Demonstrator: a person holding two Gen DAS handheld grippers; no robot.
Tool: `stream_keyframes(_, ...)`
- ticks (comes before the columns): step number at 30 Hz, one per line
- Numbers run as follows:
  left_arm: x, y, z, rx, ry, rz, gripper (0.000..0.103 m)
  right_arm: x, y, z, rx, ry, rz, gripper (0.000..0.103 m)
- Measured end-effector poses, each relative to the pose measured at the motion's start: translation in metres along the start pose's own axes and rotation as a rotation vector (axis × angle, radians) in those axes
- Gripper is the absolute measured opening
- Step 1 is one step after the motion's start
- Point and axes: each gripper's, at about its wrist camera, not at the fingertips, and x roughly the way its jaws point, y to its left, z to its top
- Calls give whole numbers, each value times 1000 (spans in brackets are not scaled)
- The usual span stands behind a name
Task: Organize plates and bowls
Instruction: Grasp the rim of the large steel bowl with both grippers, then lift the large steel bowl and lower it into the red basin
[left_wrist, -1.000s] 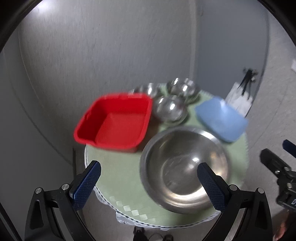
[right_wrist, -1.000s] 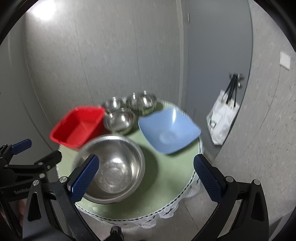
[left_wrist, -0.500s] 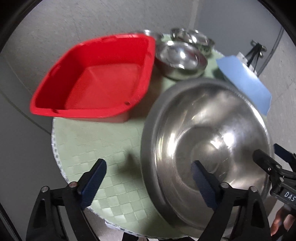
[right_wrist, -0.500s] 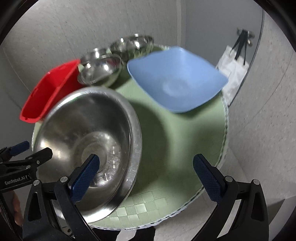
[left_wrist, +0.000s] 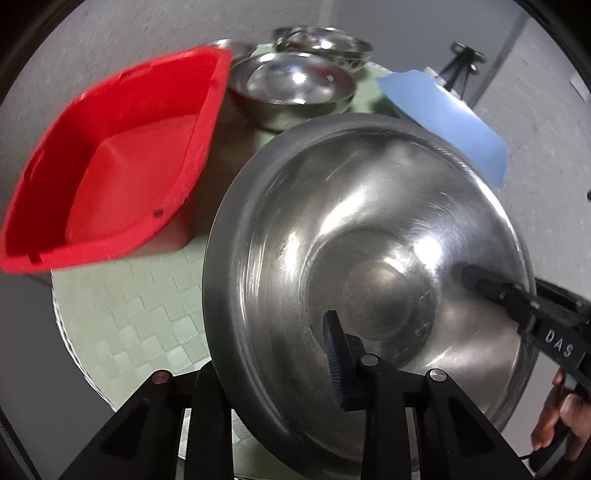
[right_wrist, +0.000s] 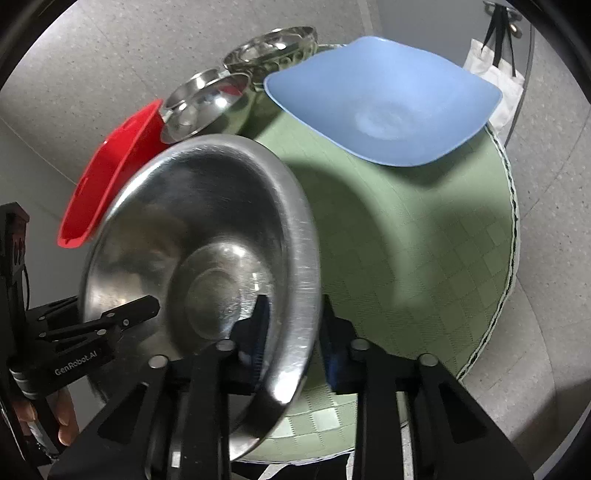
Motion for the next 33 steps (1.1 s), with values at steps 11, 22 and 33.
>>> stream_keyframes(11, -16, 7, 1, 103, -74, -68, 16, -33, 8, -1, 11, -90, -44, 14)
stream_keyframes(22, -82, 116, 25, 17, -260, -108, 16, -80, 97, 45, -105, -262, -25, 14)
stream_keyframes(33, -47, 238, 31, -95, -198, -13, 16, 21, 178, 95, -138, -138, 108, 16)
